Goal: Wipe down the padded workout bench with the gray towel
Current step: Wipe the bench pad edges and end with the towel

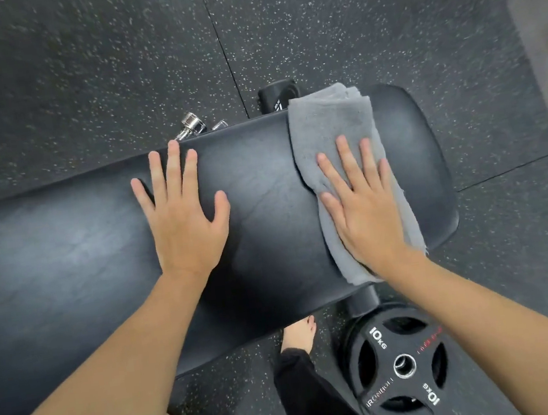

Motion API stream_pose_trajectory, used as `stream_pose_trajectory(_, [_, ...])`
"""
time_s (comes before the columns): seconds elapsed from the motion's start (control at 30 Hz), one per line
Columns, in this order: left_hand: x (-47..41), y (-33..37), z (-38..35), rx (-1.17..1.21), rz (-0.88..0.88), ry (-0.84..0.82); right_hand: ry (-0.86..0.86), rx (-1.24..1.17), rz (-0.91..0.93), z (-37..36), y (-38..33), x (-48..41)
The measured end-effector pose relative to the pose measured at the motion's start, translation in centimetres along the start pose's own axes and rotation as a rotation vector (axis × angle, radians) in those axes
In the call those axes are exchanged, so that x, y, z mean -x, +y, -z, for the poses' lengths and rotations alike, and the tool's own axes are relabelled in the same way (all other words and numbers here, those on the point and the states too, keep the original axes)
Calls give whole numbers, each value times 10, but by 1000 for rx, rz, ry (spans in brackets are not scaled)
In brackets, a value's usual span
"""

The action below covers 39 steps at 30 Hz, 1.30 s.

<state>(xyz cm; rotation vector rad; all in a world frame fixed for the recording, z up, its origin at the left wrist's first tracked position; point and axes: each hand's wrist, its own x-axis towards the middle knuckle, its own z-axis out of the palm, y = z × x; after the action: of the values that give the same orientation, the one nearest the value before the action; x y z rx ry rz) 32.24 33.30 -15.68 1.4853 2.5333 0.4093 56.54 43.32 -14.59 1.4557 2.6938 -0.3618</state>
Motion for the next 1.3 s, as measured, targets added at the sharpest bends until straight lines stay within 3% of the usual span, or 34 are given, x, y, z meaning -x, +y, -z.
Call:
stream_pose_trajectory(0.1, [4,-21,15,130,-104,-48,18,1,-13,1,-51,-75])
stream_pose_trajectory(0.2, [7,-72,34,8,-124,-46,-18,16,-6,-1,-95,-129])
stream_pose_trajectory(0.47, [12,-114,36,-88,-219,-41,36,74,40,-3,-107,-139])
stream_pose_trajectory(0.67, [14,-116,36,58,-153,8,-14,60,108,-14,-194,-134])
stream_pose_trajectory(0.8, [16,-122,35,48,27,99,-1,30,208,-42,-288,-130])
stream_pose_trajectory(1.03, [14,-128,57,217,12,32,47,73,185,-43,-294,-134])
stream_pose_trajectory(1.13, [21,-192,81,178,-27,40,75,43,152,-41,-299,-131])
stream_pose_trajectory(1.3, [52,-372,146,-10,28,83,44,90,127,-31,-308,-130])
